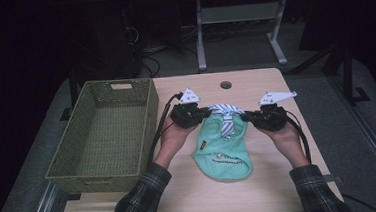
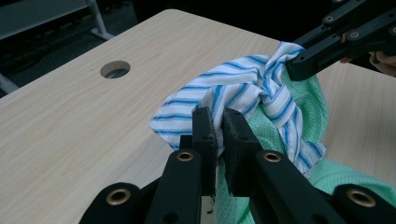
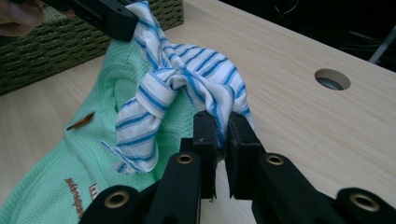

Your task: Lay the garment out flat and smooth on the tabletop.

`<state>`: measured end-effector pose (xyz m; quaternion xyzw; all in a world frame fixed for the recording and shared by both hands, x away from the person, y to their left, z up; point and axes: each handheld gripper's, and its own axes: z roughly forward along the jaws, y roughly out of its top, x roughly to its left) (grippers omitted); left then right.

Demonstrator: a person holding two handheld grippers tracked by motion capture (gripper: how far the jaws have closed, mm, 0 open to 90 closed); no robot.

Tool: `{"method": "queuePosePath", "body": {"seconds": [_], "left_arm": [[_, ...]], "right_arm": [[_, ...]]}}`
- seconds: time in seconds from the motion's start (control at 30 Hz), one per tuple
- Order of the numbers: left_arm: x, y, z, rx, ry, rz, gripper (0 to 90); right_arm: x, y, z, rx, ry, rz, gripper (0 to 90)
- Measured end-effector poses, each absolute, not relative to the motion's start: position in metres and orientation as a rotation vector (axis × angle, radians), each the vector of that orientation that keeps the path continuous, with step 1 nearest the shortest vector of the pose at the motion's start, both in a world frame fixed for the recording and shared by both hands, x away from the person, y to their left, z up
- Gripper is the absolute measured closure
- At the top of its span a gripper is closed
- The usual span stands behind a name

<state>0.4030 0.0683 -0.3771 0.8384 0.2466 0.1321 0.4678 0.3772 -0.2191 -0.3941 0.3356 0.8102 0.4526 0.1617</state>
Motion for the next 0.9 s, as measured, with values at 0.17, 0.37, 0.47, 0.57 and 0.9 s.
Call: {"method": "queuePosePath", "body": {"seconds": [0.17, 0.37, 0.47, 0.57, 0.9], "left_arm": [[0.391, 0.072, -0.383, 2.055, 0.591, 0.329, 83.6], [0.379, 0.078, -0.392, 2.059, 0.573, 0.338, 83.6], [0.375, 0.08, -0.394, 2.057, 0.566, 0.343, 83.6], [0.372, 0.081, -0.396, 2.068, 0.559, 0.348, 83.6], [0.347, 0.089, -0.405, 2.075, 0.514, 0.339, 83.4]], "right_arm": [[0.371, -0.218, -0.397, 0.94, 2.319, 1.304, 83.2], [0.357, -0.213, -0.404, 0.914, 2.339, 1.31, 83.1], [0.352, -0.212, -0.406, 0.896, 2.325, 1.311, 83.1], [0.347, -0.208, -0.411, 0.891, 2.342, 1.3, 83.1], [0.328, -0.205, -0.424, 0.858, 2.349, 1.305, 82.9]]}}
